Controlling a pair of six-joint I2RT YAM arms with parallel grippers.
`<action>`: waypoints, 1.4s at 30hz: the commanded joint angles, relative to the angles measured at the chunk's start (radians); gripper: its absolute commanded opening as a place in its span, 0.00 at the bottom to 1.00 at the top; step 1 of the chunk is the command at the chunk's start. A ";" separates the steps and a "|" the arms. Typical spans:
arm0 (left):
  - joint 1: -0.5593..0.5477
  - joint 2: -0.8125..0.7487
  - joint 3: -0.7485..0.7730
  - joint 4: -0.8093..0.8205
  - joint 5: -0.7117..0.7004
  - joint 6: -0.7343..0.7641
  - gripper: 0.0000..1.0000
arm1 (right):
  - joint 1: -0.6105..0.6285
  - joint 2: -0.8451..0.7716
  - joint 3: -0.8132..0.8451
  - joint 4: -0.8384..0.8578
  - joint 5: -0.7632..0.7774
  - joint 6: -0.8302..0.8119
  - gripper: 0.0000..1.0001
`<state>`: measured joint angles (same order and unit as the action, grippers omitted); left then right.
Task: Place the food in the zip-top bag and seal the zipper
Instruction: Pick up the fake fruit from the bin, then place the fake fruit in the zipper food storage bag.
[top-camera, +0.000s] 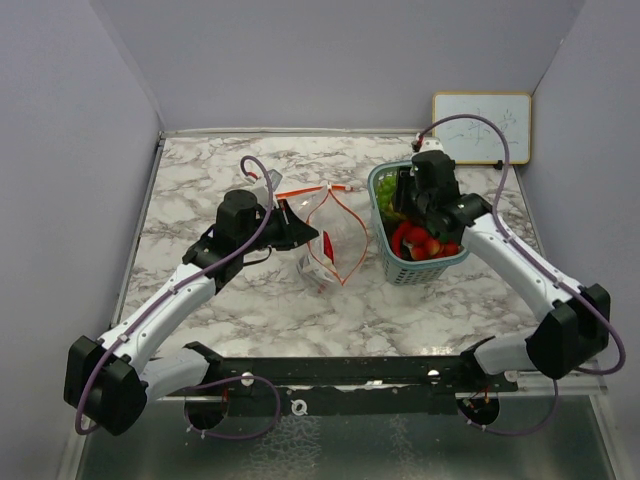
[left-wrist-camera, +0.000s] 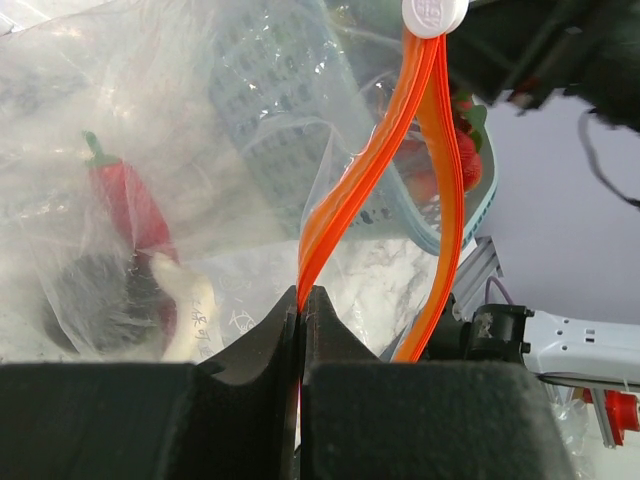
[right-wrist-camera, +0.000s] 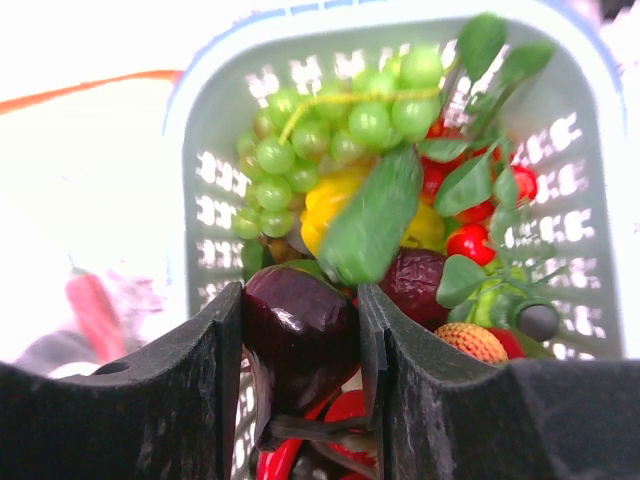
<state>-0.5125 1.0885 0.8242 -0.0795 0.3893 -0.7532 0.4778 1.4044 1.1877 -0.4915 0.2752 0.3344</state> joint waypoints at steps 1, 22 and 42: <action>0.000 -0.018 -0.003 0.009 0.010 -0.004 0.00 | 0.005 -0.141 0.080 0.032 -0.080 -0.066 0.15; 0.000 -0.016 -0.002 0.021 0.008 -0.028 0.00 | 0.209 -0.122 0.058 0.260 -0.717 -0.086 0.17; 0.000 0.005 0.017 0.015 0.017 -0.026 0.00 | 0.225 -0.091 0.057 0.145 -0.440 -0.152 0.94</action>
<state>-0.5125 1.0885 0.8223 -0.0792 0.3897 -0.7761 0.6949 1.3647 1.2377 -0.3473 -0.2272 0.1886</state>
